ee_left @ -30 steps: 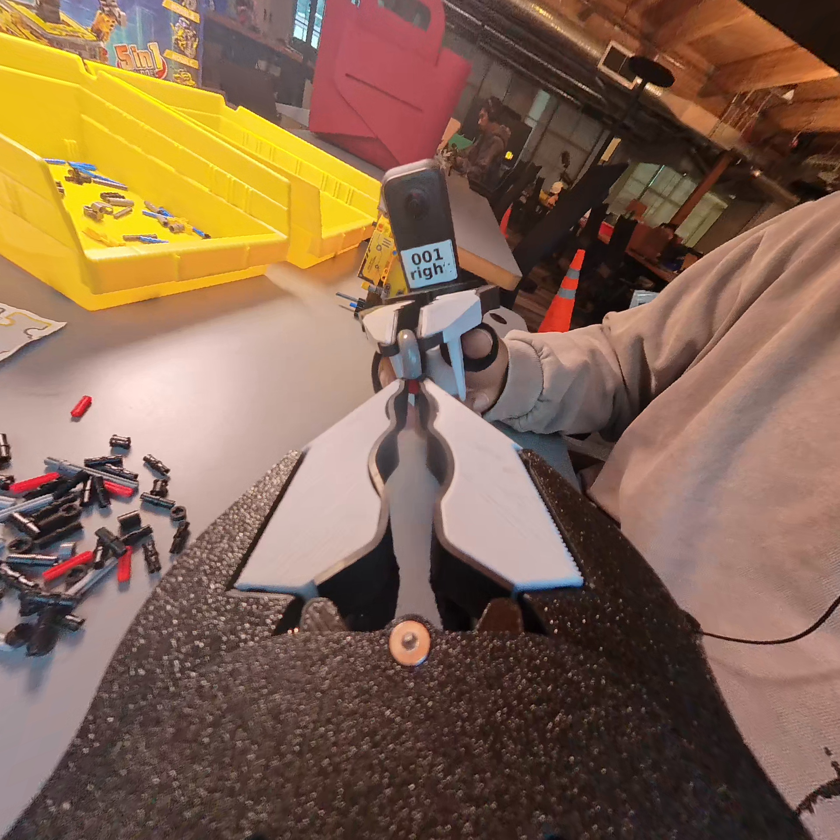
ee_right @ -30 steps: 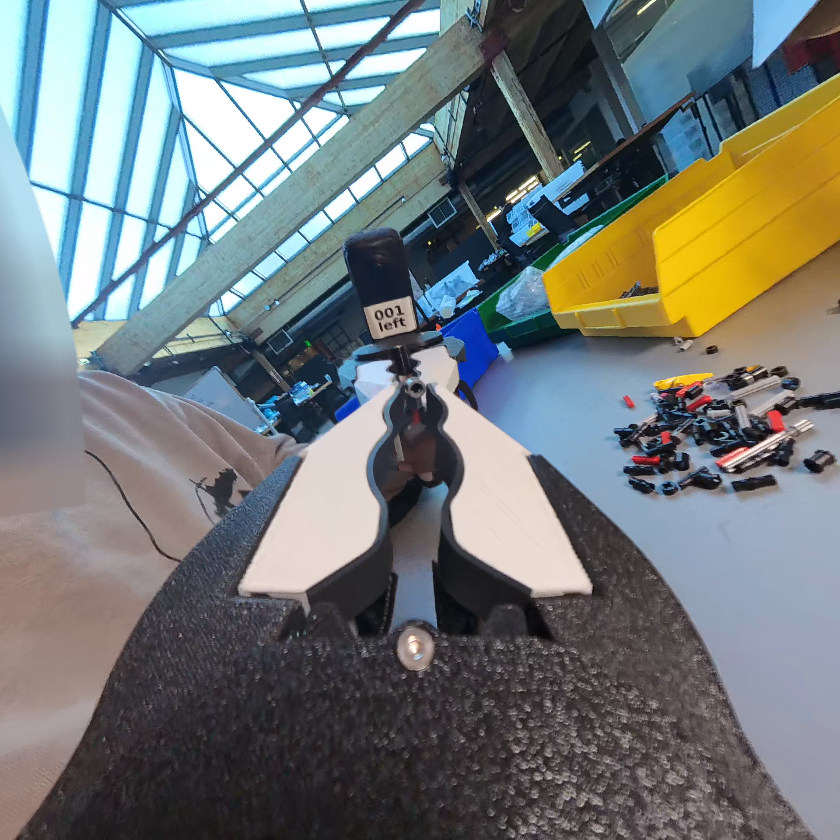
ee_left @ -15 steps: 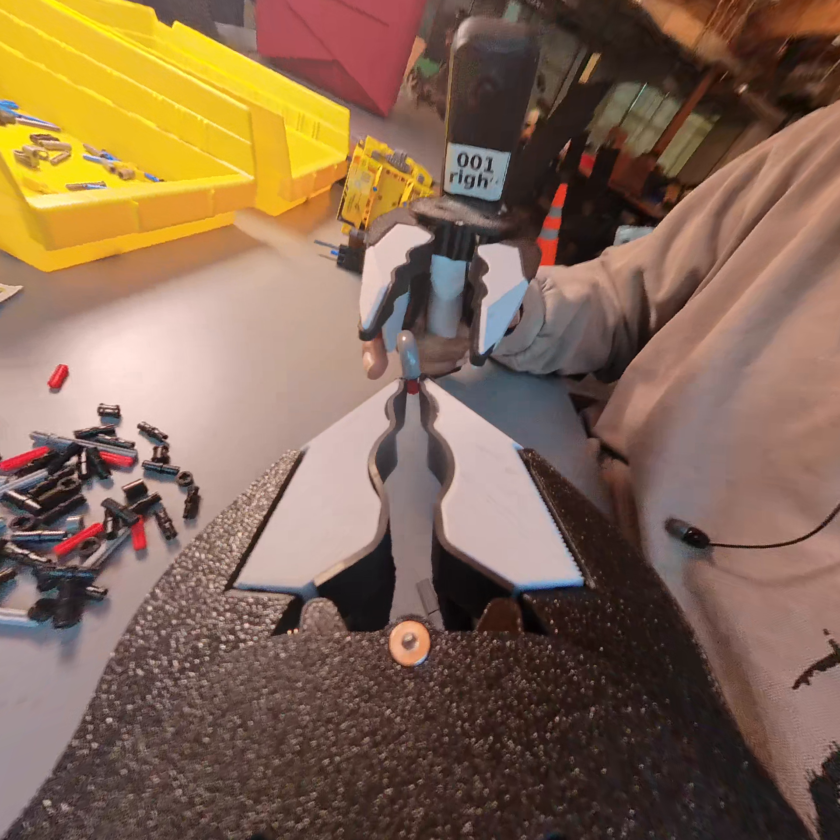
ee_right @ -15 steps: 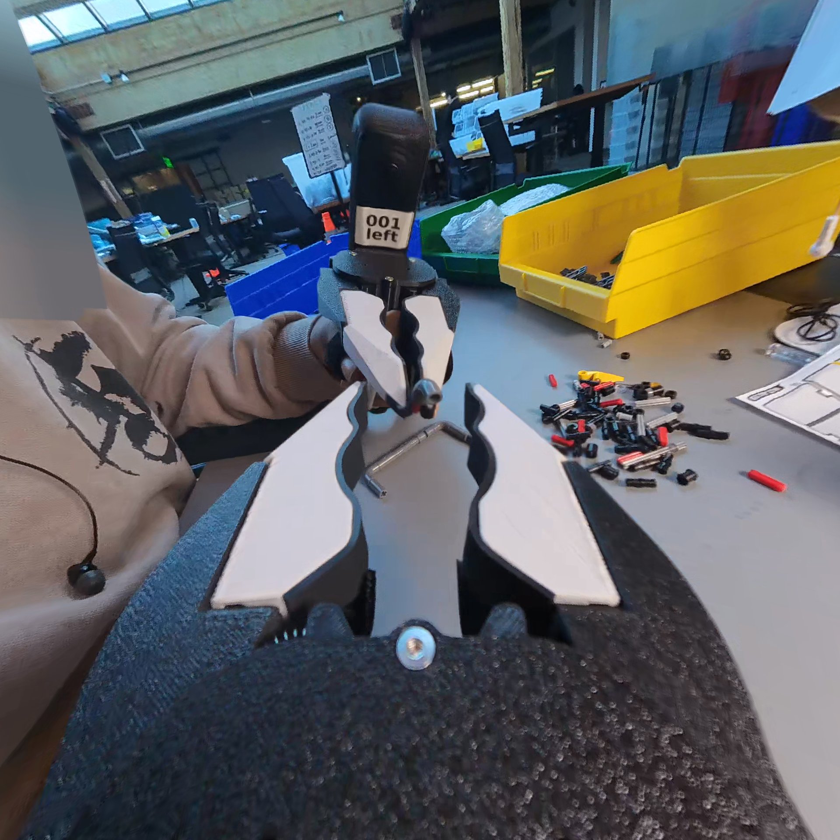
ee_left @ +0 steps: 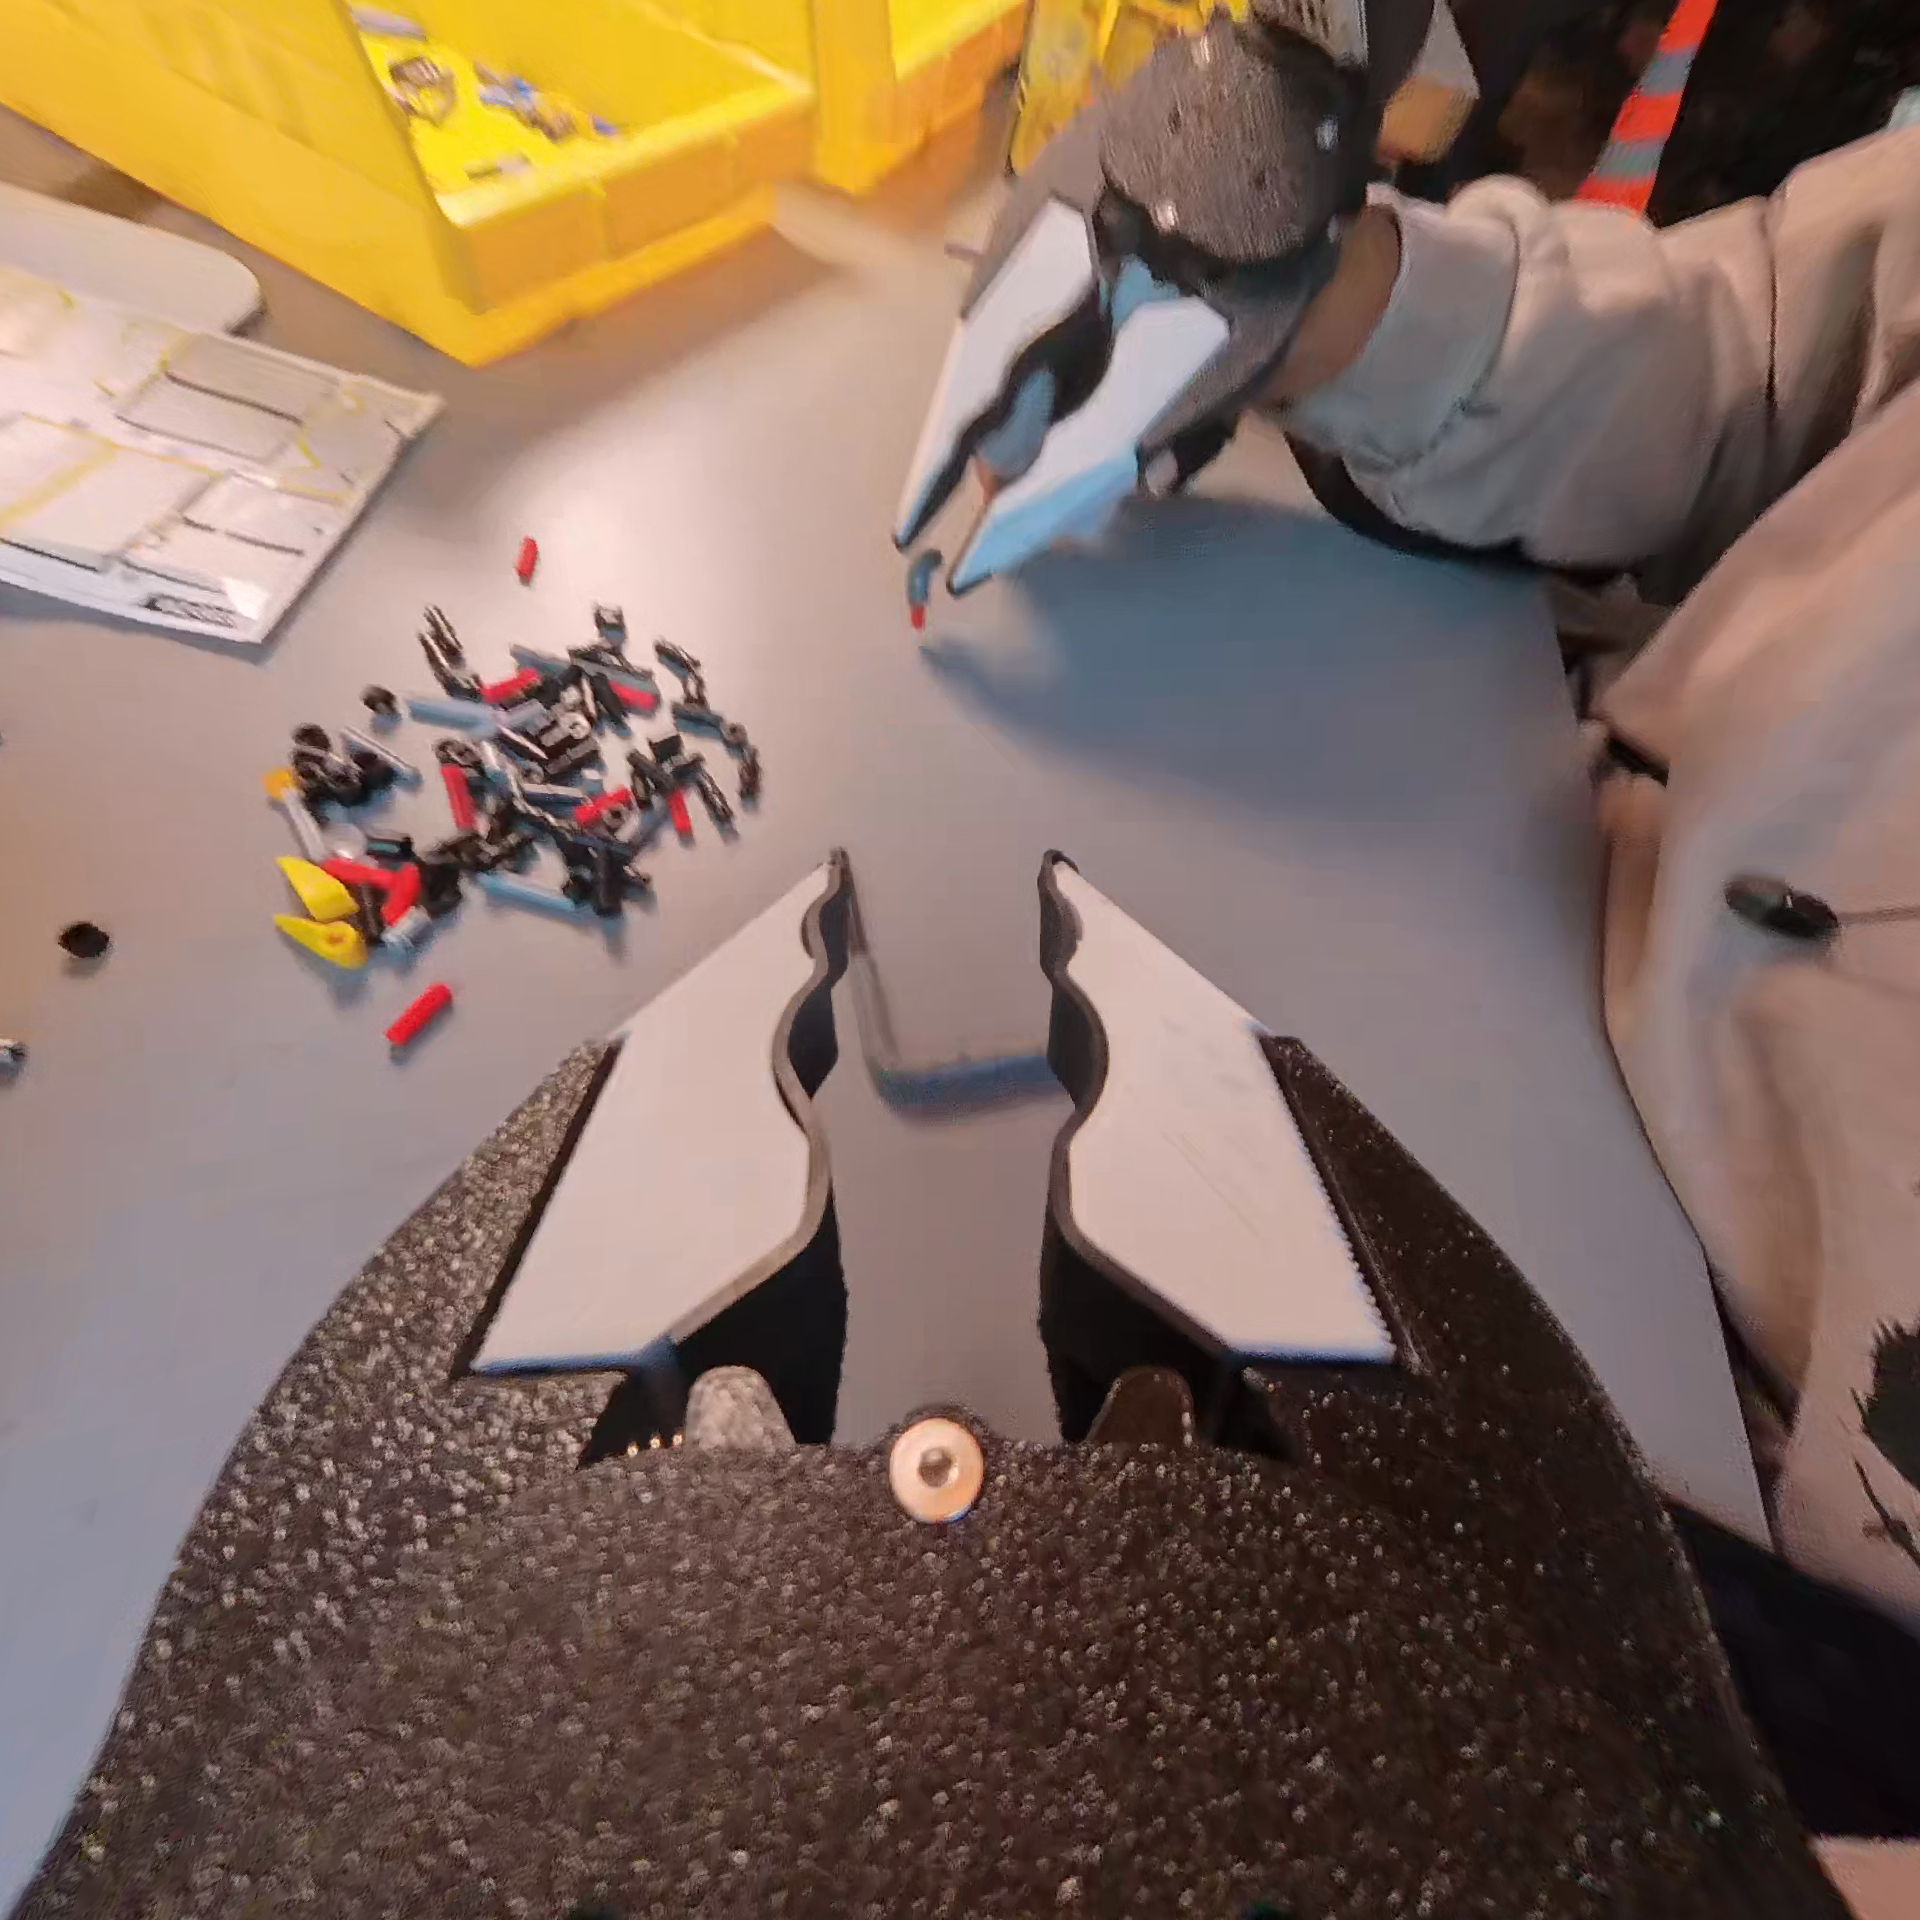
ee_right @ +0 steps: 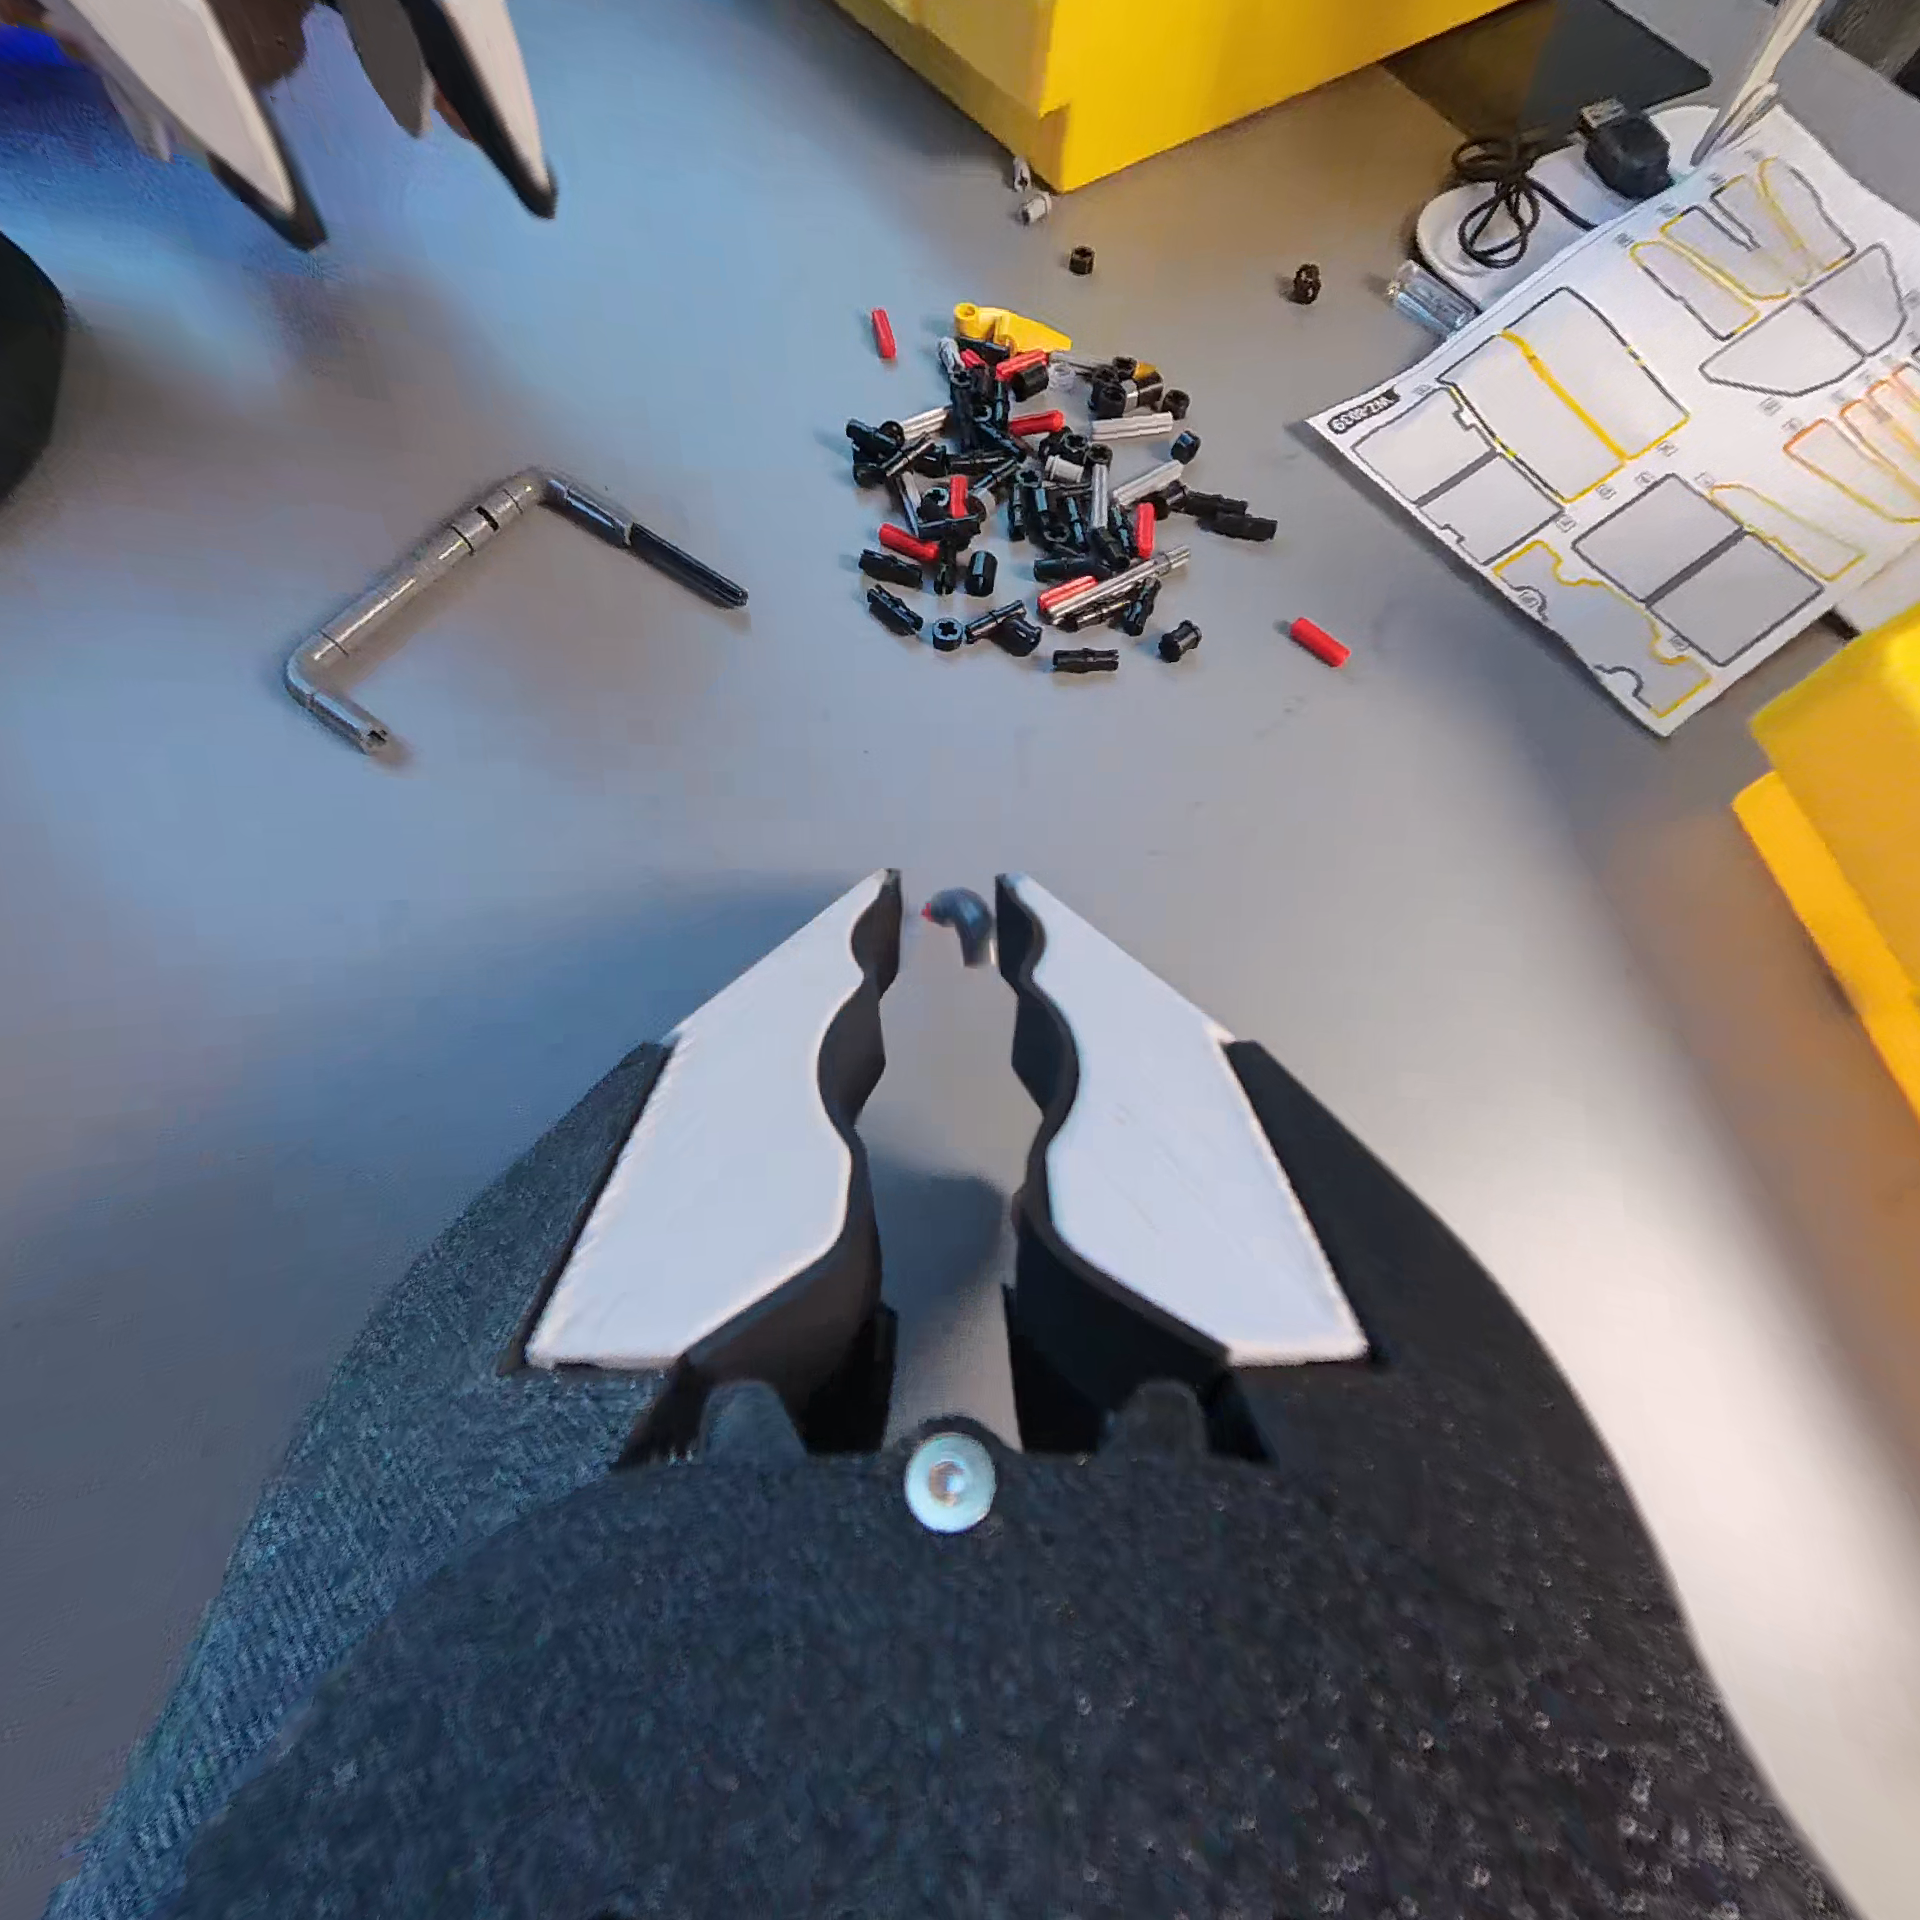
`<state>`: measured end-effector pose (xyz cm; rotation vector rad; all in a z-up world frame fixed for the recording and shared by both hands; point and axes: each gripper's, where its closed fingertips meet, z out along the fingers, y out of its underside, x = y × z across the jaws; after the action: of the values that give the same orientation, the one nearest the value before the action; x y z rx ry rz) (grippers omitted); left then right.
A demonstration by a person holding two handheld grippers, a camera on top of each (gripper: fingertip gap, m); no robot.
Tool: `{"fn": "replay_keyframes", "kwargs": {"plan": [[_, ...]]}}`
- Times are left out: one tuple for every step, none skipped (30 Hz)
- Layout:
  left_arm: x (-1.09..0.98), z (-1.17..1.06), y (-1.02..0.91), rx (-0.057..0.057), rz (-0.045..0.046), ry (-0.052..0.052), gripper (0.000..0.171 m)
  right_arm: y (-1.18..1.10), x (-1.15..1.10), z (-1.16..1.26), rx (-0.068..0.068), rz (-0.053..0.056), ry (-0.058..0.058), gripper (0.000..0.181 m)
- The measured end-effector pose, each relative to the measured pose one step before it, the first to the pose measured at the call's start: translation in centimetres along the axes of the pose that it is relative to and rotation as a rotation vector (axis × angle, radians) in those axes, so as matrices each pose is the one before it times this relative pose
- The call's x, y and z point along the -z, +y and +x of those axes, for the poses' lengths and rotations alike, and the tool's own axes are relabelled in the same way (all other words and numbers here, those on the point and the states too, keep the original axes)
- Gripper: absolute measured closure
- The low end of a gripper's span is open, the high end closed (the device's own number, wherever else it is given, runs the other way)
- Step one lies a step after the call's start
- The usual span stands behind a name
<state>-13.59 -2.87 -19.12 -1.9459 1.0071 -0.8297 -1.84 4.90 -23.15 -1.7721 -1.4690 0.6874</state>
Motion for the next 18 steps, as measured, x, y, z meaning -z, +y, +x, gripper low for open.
{"fn": "replay_keyframes", "kwargs": {"plan": [[0.109, 0.584, 0.989, -0.0179, -0.04642, 0.0143, 0.135, -0.17, 0.075, 0.043, 0.0115, 0.007, -0.001, 0.163], [-0.12, 0.686, 0.907, -0.0203, -0.04326, 0.0151, 0.135, -0.312, 0.142, -0.019, 0.0187, 0.0195, -0.0055, 0.16], [-0.345, 0.652, 0.721, -0.0203, -0.03596, 0.0092, 0.135, -0.43, 0.192, -0.259, 0.0289, 0.029, -0.0187, 0.154], [-0.543, 0.532, 0.486, -0.0263, -0.02972, -0.0016, 0.135, -0.559, 0.197, -0.555, 0.0309, 0.0349, -0.0306, 0.15], [-0.656, 0.655, 0.312, -0.0351, -0.02738, 0.0013, 0.133, -0.719, 0.121, -0.939, 0.0253, 0.0383, -0.0468, 0.147], [-0.69, 0.736, 0.249, -0.0391, -0.03292, 0.0085, 0.132, -0.699, -0.036, -1.38, 0.0214, 0.032, -0.068, 0.147], [-0.661, 0.504, 0.258, -0.0383, -0.04174, -0.0004, 0.132, -0.498, -0.3, -1.667, 0.0185, 0.0152, -0.0811, 0.148], [-0.636, 0.352, 0.319, -0.0374, -0.04928, -0.0033, 0.132, -0.196, -0.594, -1.576, 0.0154, -0.0039, -0.0747, 0.148], [-0.622, 0.333, 0.36, -0.0348, -0.05111, 0.003, 0.132, 0.042, -0.78, -1.305, 0.0172, -0.0177, -0.0606, 0.148], [-0.575, 0.117, 0.319, -0.029, -0.04455, -0.0032, 0.133, 0.144, -0.863, -1.215, 0.0194, -0.0233, -0.0585, 0.148], [-0.364, 0.095, 0.069, -0.0218, -0.02269, 0.0023, 0.136, 0.142, -0.849, -0.981, 0.0211, -0.0226, -0.048, 0.148], [-0.082, 0.203, -0.312, -0.0158, 0.00736, 0.0139, 0.151, 0.119, -0.766, -0.624, 0.0184, -0.0206, -0.0308, 0.149], [-0.119, 0.1, 0.029, -0.0189, -0.00844, 0.0055, 0.16, 0.122, -0.653, -0.367, 0.0115, -0.0179, -0.0197, 0.149], [-0.063, 0.039, -0.139, -0.0136, 0.00687, 0.0001, 0.163, -0.006, -0.512, -0.226, 0.0081, -0.0082, -0.0134, 0.149], [-0.081, 0.209, -0.214, -0.0077, 0.01666, 0.0098, 0.164, -0.117, -0.335, -0.147, 0.007, -0.0045, -0.0088, 0.149], [-0.043, 0.471, -0.393, -0.002, 0.03028, 0.0262, 0.164, -0.272, -0.201, -0.196, 0.0126, 0.0039, -0.0109, 0.149], [0.005, 0.58, -0.446, 0.0022, 0.03184, 0.0326, 0.164, -0.398, -0.129, -0.113, 0.015, 0.0138, -0.0037, 0.149], [0.047, 0.384, -0.447, -0.0023, 0.02628, 0.0177, 0.164, -0.308, -0.104, 0.0, 0.0099, 0.0111, 0.0025, 0.149]]}}
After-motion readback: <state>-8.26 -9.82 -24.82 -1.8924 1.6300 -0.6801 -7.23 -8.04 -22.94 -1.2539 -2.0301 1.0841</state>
